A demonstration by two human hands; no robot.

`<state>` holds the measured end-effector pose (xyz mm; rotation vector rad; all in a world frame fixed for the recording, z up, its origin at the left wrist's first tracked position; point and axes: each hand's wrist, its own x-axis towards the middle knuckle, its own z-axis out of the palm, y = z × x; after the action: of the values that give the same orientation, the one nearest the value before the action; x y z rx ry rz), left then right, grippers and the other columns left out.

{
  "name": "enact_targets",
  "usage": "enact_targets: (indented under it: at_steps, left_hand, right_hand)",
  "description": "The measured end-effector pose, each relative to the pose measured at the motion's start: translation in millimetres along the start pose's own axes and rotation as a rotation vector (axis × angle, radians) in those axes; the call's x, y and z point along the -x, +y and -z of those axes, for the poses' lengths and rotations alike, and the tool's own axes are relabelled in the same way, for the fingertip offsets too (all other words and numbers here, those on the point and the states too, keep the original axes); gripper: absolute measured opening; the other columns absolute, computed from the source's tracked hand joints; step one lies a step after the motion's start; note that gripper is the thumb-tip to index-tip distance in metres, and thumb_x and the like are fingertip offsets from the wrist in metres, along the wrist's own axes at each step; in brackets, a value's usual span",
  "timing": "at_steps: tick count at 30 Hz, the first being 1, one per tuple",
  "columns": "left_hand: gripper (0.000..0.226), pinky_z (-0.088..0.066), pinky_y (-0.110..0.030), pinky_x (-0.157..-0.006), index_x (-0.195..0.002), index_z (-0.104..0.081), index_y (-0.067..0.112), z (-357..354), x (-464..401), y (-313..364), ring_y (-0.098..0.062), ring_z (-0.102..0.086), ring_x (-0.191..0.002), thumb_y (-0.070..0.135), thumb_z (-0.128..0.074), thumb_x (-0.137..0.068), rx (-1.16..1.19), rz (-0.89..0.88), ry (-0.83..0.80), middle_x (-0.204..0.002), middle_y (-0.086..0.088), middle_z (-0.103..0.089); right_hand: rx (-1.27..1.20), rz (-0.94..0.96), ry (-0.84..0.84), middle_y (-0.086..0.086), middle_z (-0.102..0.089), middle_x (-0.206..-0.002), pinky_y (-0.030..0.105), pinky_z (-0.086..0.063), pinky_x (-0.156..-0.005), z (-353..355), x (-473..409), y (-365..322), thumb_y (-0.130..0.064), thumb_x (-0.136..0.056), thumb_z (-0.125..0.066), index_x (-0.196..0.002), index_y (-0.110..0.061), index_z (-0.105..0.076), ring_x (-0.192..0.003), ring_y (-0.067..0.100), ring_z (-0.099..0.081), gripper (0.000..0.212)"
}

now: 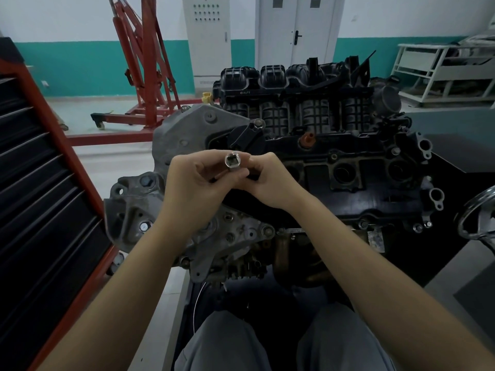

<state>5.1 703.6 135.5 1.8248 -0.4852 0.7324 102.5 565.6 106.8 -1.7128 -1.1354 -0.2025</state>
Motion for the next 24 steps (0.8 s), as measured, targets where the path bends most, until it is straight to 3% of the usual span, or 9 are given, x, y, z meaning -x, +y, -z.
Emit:
enact_targets:
  at_steps: [3, 5, 8, 11, 13, 15, 17, 20, 24]
  left_hand:
    - [0.024, -0.056, -0.033, -0.086, -0.103, -0.071, 0.002, 4.3, -0.3, -0.2, -0.019, -0.07, -0.097, -0.01, -0.067, -0.082, 0.019, -0.02, -0.125, -0.098, -0.007, -0.074]
    - [0.022, -0.056, -0.032, -0.083, -0.097, -0.072, 0.004, 2.6, 0.1, 1.6, -0.016, -0.07, -0.091, -0.003, -0.076, -0.077, -0.059, -0.049, -0.058, -0.093, -0.005, -0.073]
    - [0.022, -0.056, -0.022, -0.075, -0.088, -0.072, 0.013, -0.2, 0.6, 3.3, -0.007, -0.07, -0.079, 0.006, -0.083, -0.07, -0.109, -0.061, 0.059, -0.085, 0.004, -0.072]
    - [0.024, -0.056, -0.025, -0.079, -0.095, -0.072, 0.014, 1.8, -0.8, 2.4, -0.009, -0.071, -0.085, -0.001, -0.076, -0.077, -0.066, -0.061, 0.02, -0.09, 0.003, -0.073]
    - [0.028, -0.056, -0.029, -0.084, -0.1, -0.071, 0.01, 4.4, -1.4, 2.1, -0.016, -0.071, -0.092, -0.008, -0.07, -0.08, 0.043, -0.039, -0.063, -0.095, -0.004, -0.074]
    - [0.028, -0.056, -0.032, -0.085, -0.102, -0.071, 0.005, 5.7, -2.6, 2.2, -0.019, -0.071, -0.092, -0.009, -0.072, -0.077, 0.072, -0.02, -0.095, -0.096, -0.008, -0.073]
    - [0.027, -0.057, -0.029, -0.081, -0.095, -0.072, 0.005, 5.0, -3.7, 3.0, -0.015, -0.072, -0.087, -0.003, -0.081, -0.07, 0.014, -0.005, -0.05, -0.091, -0.005, -0.074]
    - [0.024, -0.057, -0.023, -0.075, -0.088, -0.073, 0.012, 2.6, -3.6, 2.9, -0.011, -0.072, -0.08, 0.003, -0.083, -0.069, -0.045, -0.009, 0.037, -0.086, 0.003, -0.073]
    - [0.031, -0.054, -0.021, -0.079, -0.099, -0.071, 0.013, 3.3, -3.2, 1.9, -0.012, -0.072, -0.088, -0.01, -0.071, -0.078, 0.082, 0.012, -0.024, -0.091, 0.004, -0.075]
  right_hand:
    - [-0.014, -0.01, 0.031, 0.0, -0.073, -0.088, 0.027, -0.055, -0.078, 0.5, 1.1, -0.2, -0.002, -0.079, -0.075, -0.097, -0.014, -0.071, -0.085, 0.01, -0.07, 0.023]
    - [-0.004, 0.002, 0.051, 0.008, -0.073, -0.086, 0.041, -0.057, -0.078, 0.9, 1.6, 1.1, -0.003, -0.078, -0.076, -0.091, -0.007, -0.072, -0.084, 0.019, -0.071, 0.013]
    - [0.007, -0.006, 0.037, 0.013, -0.073, -0.088, 0.048, -0.055, -0.079, 0.9, 0.7, 2.6, -0.003, -0.079, -0.076, -0.093, 0.001, -0.072, -0.086, 0.024, -0.07, 0.015]
    - [-0.01, 0.017, -0.006, 0.017, -0.072, -0.098, 0.044, -0.055, -0.086, 0.3, 0.2, 2.4, 0.003, -0.083, -0.07, -0.102, 0.004, -0.07, -0.096, 0.026, -0.069, 0.019]
    - [-0.022, 0.016, 0.015, 0.015, -0.073, -0.095, 0.035, -0.056, -0.082, 0.2, -0.6, 2.9, 0.003, -0.082, -0.071, -0.098, 0.0, -0.071, -0.091, 0.022, -0.07, 0.016]
    - [-0.024, 0.009, 0.046, 0.014, -0.073, -0.089, 0.035, -0.057, -0.079, 0.0, -0.5, 3.0, 0.0, -0.08, -0.073, -0.091, -0.003, -0.071, -0.085, 0.023, -0.071, 0.012]
    - [-0.023, -0.001, 0.059, 0.014, -0.072, -0.085, 0.04, -0.057, -0.077, 0.5, -0.4, 3.6, -0.001, -0.079, -0.075, -0.088, -0.005, -0.071, -0.083, 0.025, -0.071, 0.011]
    - [-0.033, 0.002, 0.055, 0.01, -0.073, -0.089, 0.034, -0.056, -0.079, 0.7, -0.4, 3.8, -0.002, -0.078, -0.077, -0.091, -0.007, -0.071, -0.086, 0.018, -0.071, 0.016]
    - [-0.032, 0.028, 0.029, 0.002, -0.071, -0.098, 0.025, -0.053, -0.084, -0.4, -0.3, 3.7, 0.002, -0.082, -0.07, -0.107, -0.011, -0.068, -0.094, 0.011, -0.069, 0.028]
